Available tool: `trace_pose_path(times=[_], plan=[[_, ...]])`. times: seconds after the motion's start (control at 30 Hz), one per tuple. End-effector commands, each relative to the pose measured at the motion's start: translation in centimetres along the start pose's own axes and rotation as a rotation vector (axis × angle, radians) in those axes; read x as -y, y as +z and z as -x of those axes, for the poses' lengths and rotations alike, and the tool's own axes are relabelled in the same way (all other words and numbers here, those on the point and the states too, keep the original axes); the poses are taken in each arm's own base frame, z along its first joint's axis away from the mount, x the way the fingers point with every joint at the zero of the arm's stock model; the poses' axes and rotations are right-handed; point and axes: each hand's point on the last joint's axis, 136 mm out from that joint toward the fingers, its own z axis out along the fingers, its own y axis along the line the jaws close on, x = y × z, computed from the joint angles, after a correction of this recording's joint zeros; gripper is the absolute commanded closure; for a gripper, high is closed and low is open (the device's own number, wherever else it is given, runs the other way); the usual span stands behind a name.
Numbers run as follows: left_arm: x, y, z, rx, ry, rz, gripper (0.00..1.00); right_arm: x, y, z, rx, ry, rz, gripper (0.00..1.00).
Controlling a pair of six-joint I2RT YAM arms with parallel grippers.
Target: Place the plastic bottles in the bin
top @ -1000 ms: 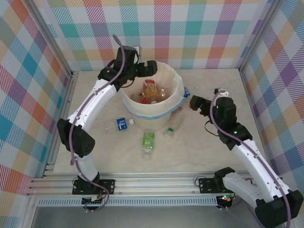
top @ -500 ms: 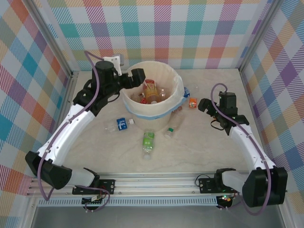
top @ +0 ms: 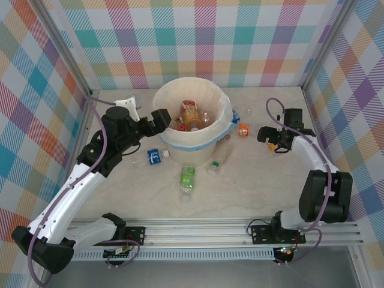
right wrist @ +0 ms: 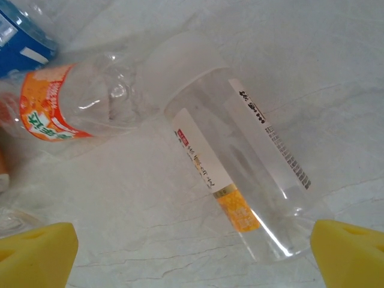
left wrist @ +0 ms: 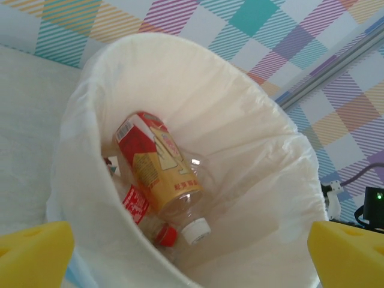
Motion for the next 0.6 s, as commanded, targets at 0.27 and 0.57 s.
trace_pose_path(times=[0.27,0.57], plan=[[-4.1,-1.6,-3.3,-0.043,0.010,0.133,0.00,2.0,3.9,-0.4,-0.184,-0.074,0.023,0.00],[-5.8,-2.1,-3.7,0.006,-0.008,0.173,0.00,2.2,7.1,-0.2,-0.274,-0.098,0.034,0.02]])
